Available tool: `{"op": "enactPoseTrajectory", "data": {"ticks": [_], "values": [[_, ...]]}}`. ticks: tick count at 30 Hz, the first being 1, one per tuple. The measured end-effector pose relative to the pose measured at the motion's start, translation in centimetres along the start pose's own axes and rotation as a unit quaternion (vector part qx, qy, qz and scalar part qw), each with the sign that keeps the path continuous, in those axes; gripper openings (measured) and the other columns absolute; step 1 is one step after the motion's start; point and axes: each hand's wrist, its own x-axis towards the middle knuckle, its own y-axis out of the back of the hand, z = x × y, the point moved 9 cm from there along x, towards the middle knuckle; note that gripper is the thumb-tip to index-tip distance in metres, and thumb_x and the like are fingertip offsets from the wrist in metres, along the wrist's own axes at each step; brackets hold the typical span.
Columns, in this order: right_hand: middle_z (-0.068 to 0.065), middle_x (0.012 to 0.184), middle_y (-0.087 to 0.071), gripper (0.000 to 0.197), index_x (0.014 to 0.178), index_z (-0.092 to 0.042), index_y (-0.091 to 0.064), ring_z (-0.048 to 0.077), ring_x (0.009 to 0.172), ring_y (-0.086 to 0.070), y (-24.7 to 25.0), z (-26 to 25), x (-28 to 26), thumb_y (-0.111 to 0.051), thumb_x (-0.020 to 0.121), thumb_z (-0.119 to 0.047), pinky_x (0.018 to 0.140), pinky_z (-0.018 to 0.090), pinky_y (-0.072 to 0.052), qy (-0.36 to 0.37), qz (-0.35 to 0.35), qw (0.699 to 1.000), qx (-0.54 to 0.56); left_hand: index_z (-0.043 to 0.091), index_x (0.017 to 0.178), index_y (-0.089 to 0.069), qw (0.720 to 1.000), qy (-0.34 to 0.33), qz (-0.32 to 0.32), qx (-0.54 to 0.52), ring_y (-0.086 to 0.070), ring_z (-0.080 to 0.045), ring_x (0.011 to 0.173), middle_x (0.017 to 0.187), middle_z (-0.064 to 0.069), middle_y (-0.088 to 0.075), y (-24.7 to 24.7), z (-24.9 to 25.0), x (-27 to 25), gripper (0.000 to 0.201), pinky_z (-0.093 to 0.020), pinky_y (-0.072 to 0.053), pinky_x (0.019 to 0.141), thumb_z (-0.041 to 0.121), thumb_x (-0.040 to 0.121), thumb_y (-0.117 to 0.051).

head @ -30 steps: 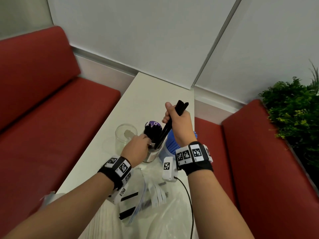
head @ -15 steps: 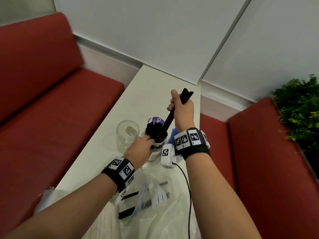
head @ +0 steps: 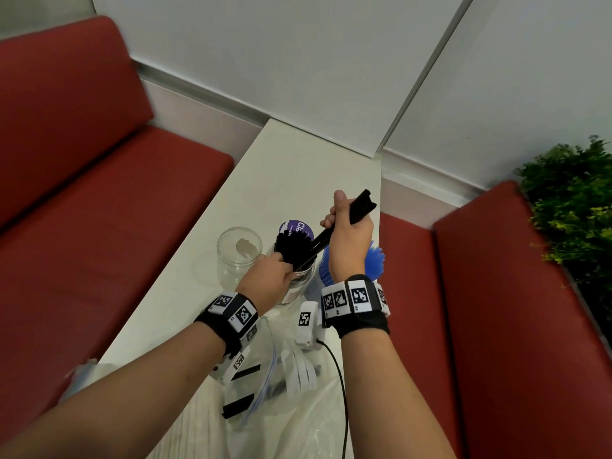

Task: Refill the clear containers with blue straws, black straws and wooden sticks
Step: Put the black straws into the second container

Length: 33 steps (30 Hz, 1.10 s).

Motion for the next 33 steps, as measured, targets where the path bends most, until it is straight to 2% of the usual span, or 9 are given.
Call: {"op": "enactPoseTrajectory", "data": {"ticks": [4,7,11,14,18,21,23,30,33], "values": [[-0.013,0.057,-0.053,0.027,0.079,-0.018,-0.054,0.008,0.05,-0.048,-0.3,0.0,0.5,-0.066,0.099,-0.032,0.057,0.029,-0.048,-0.005,0.028,1.0,0.01,0.012,0.094,-0.076,0.999,0.032,0.0,-0.043,-0.057,-0.023,0.092,0.098,-0.002,-0.06,-0.1,-0.6,0.0,0.041,-0.035,-0.047,0.084,0.041,0.1,-0.047],[-0.012,0.058,-0.053,0.028,0.08,-0.016,-0.054,0.009,0.051,-0.049,-0.6,-0.8,0.8,-0.065,0.1,-0.032,0.061,0.033,-0.049,0.002,0.032,0.999,0.009,0.009,0.076,-0.07,0.997,0.065,0.005,-0.048,-0.056,-0.019,0.076,0.081,-0.002,-0.057,0.3,-1.3,0.0,0.054,-0.029,-0.044,0.065,0.051,0.098,-0.045],[-0.009,0.062,-0.053,0.03,0.085,-0.013,-0.053,0.012,0.052,-0.049,-0.4,-2.3,1.1,-0.065,0.099,-0.036,0.059,0.027,-0.051,0.016,0.021,0.999,0.026,0.013,0.062,-0.057,0.995,0.097,-0.011,0.007,-0.049,-0.011,0.05,0.058,0.001,-0.053,0.9,-2.1,0.3,0.055,-0.023,-0.031,0.043,0.054,0.097,-0.044],[-0.008,0.062,-0.053,0.029,0.083,-0.013,-0.056,0.012,0.051,-0.047,-0.2,-2.0,1.1,-0.067,0.097,-0.036,0.055,0.027,-0.048,0.006,-0.002,1.0,0.007,0.015,0.055,-0.047,0.995,0.084,-0.021,0.041,-0.047,-0.014,0.049,0.054,0.0,-0.049,1.2,-1.8,0.7,0.056,-0.027,-0.031,0.045,0.049,0.099,-0.043],[-0.01,0.057,-0.051,0.029,0.077,-0.016,-0.056,0.011,0.05,-0.045,-0.4,0.6,0.4,-0.067,0.098,-0.033,0.054,0.029,-0.045,-0.025,-0.019,0.999,-0.027,0.014,0.054,-0.044,0.996,0.068,-0.023,0.047,-0.044,-0.018,0.051,0.052,0.002,-0.043,1.3,-1.6,0.9,0.052,-0.03,-0.03,0.051,0.041,0.098,-0.049],[-0.011,0.058,-0.053,0.027,0.079,-0.017,-0.056,0.009,0.049,-0.046,-0.4,1.8,0.4,-0.067,0.098,-0.032,0.054,0.028,-0.044,-0.034,0.011,0.999,-0.014,0.007,0.066,-0.061,0.996,0.057,-0.04,0.062,-0.046,-0.02,0.056,0.055,0.0,-0.043,1.0,-1.4,1.0,0.042,-0.028,-0.031,0.053,0.034,0.098,-0.051],[-0.01,0.06,-0.054,0.027,0.081,-0.016,-0.056,0.009,0.049,-0.045,-0.3,2.1,0.7,-0.067,0.098,-0.034,0.053,0.027,-0.044,-0.034,0.026,0.999,-0.006,0.004,0.073,-0.065,0.996,0.056,-0.046,0.059,-0.047,-0.021,0.058,0.058,-0.002,-0.046,1.0,-1.5,1.0,0.04,-0.028,-0.031,0.054,0.031,0.097,-0.051],[-0.013,0.054,-0.053,0.027,0.084,-0.012,-0.057,0.007,0.045,-0.044,1.0,2.3,1.2,-0.063,0.101,-0.031,0.046,0.021,-0.044,-0.024,0.113,0.993,0.009,0.0,0.073,-0.063,0.996,0.05,-0.067,0.012,-0.05,-0.025,0.059,0.062,-0.008,-0.05,1.3,-1.2,0.7,0.034,-0.029,-0.034,0.054,0.024,0.094,-0.053],[-0.015,0.052,-0.055,0.026,0.086,-0.013,-0.059,0.005,0.044,-0.046,1.3,2.5,1.0,-0.063,0.1,-0.034,0.047,0.019,-0.045,-0.023,0.127,0.992,-0.003,0.004,0.062,-0.054,0.997,0.045,-0.07,0.004,-0.044,-0.021,0.051,0.053,-0.004,-0.043,1.7,-0.9,0.4,0.034,-0.029,-0.029,0.045,0.021,0.091,-0.052]]}}
